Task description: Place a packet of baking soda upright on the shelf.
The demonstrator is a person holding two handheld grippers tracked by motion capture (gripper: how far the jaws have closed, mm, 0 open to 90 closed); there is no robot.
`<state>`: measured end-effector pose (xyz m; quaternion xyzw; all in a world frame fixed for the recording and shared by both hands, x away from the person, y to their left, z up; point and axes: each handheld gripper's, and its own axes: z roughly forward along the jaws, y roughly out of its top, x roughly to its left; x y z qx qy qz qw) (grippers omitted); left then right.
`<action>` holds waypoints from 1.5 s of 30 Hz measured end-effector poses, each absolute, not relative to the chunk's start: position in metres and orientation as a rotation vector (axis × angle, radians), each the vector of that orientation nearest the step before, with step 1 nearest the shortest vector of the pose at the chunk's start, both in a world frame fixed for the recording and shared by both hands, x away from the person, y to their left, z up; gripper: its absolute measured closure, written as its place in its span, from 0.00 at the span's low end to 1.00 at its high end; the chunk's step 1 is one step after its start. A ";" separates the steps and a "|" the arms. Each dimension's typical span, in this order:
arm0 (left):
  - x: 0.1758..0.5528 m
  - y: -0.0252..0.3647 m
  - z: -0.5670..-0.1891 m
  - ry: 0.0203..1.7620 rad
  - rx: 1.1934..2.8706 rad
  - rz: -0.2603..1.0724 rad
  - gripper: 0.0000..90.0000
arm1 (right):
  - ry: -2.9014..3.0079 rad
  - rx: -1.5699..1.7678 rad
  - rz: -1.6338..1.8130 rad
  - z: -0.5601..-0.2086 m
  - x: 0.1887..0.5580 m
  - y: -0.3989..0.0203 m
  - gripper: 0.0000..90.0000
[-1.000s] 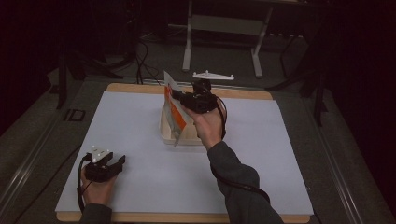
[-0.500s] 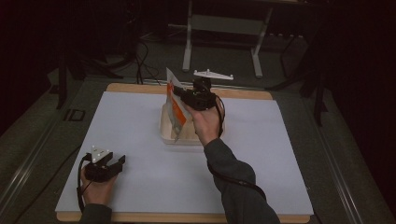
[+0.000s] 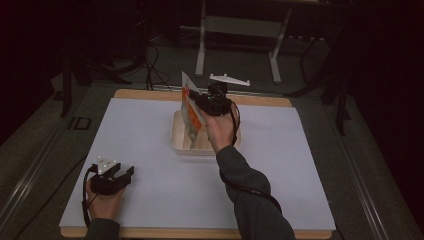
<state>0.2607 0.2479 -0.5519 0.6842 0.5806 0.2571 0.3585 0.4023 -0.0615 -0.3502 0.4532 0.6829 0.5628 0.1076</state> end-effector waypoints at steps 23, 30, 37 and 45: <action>0.261 0.249 -0.552 1.498 1.760 0.661 0.51 | 1.924 1.394 1.704 -0.359 0.409 -0.053 1.00; 0.260 0.249 -0.552 1.496 1.762 0.658 0.51 | 1.903 1.389 1.710 -0.359 0.408 -0.052 1.00; 0.261 0.249 -0.552 1.497 1.763 0.658 0.51 | 1.864 1.405 1.709 -0.368 0.408 -0.057 1.00; 0.261 0.249 -0.552 1.499 1.764 0.658 0.51 | 1.849 1.396 1.682 -0.375 0.402 -0.062 1.00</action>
